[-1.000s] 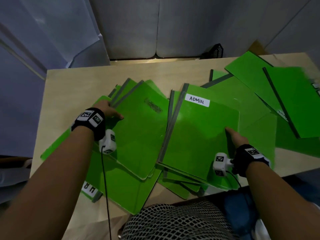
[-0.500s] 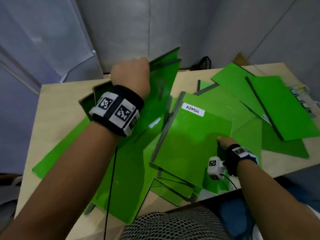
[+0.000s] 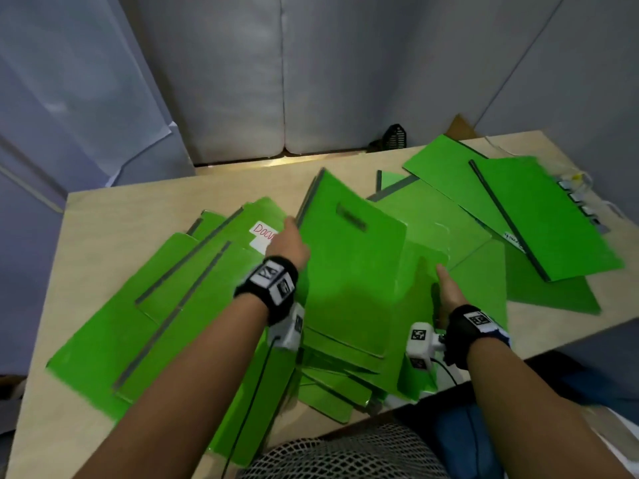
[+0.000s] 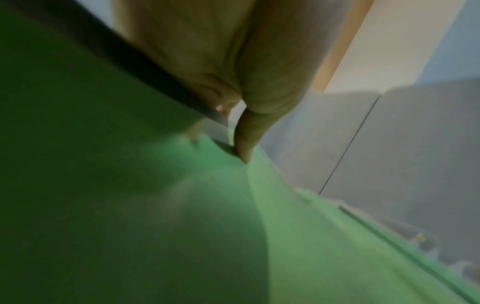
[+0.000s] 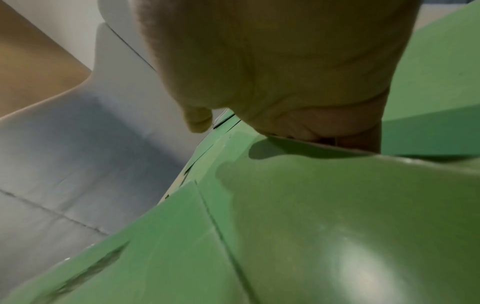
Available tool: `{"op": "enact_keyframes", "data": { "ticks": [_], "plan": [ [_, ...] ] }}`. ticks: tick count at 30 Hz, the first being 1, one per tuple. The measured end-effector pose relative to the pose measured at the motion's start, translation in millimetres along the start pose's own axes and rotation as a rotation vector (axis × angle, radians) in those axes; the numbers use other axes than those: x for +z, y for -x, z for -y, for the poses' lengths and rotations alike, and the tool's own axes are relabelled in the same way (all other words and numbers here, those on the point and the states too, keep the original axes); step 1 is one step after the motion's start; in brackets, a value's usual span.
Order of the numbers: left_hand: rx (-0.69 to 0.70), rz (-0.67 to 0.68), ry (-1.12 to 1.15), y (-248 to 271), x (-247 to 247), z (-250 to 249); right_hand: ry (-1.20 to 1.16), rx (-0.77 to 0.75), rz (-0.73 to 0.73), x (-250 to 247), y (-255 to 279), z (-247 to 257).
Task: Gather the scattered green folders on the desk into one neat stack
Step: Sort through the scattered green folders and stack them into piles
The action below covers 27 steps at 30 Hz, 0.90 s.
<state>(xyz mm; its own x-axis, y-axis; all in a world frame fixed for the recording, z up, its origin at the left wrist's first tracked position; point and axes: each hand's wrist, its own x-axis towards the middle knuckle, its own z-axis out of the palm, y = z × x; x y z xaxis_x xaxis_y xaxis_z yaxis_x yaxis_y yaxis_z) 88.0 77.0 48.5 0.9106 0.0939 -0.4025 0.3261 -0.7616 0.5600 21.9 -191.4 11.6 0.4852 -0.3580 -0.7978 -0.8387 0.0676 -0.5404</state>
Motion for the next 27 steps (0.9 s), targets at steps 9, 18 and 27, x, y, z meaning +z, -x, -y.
{"op": "enact_keyframes", "data": {
  "ticks": [9, 18, 27],
  "plan": [
    [0.105, 0.274, -0.088, -0.4, 37.4, 32.8, 0.064, 0.001, -0.081, 12.7, 0.0, -11.4],
    [-0.551, -0.030, -0.153, -3.0, -49.4, 166.6, 0.158, 0.033, -0.164, 18.1, -2.9, -5.8],
    [-0.333, -0.063, 0.014, -18.0, -67.3, 160.4, 0.168, 0.019, -0.180, 20.8, 4.8, -3.9]
  ]
}}
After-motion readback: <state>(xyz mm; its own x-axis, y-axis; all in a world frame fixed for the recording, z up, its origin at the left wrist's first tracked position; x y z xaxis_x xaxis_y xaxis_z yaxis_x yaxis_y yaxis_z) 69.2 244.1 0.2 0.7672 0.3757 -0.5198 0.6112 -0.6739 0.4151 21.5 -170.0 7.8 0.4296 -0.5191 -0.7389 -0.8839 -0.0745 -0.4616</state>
